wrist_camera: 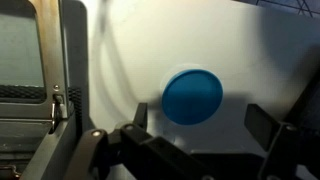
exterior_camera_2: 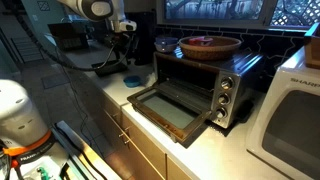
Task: Pick up the blue flask mug and put it on the tray in the oven
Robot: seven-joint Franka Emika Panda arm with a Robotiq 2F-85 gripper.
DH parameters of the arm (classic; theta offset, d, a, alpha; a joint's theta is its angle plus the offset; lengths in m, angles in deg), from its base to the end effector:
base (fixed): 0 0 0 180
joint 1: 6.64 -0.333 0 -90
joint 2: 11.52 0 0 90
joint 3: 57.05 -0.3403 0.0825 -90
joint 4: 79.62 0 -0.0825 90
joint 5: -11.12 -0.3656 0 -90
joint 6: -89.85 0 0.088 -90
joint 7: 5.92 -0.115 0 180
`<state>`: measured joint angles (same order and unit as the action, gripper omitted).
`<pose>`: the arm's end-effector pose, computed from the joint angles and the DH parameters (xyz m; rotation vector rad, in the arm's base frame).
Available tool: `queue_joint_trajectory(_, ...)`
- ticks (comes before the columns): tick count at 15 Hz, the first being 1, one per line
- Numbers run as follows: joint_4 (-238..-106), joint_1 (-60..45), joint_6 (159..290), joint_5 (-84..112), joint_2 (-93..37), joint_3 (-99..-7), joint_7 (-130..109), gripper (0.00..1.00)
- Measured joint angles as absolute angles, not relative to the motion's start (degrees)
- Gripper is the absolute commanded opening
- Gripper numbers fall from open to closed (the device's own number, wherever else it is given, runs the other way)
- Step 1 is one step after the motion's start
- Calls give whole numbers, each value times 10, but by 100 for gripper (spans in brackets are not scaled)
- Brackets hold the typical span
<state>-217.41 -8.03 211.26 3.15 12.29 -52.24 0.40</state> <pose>0.4077 -0.0199 0.5019 -2.9883 0.0141 -0.2090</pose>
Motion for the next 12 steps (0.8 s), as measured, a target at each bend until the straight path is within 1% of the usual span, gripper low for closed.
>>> queue_joint_trajectory(8,-2174,-80,2113,32,123,-523,4,100)
queue_joint_trajectory(12,-2174,-56,2116,79,124,-524,1,100)
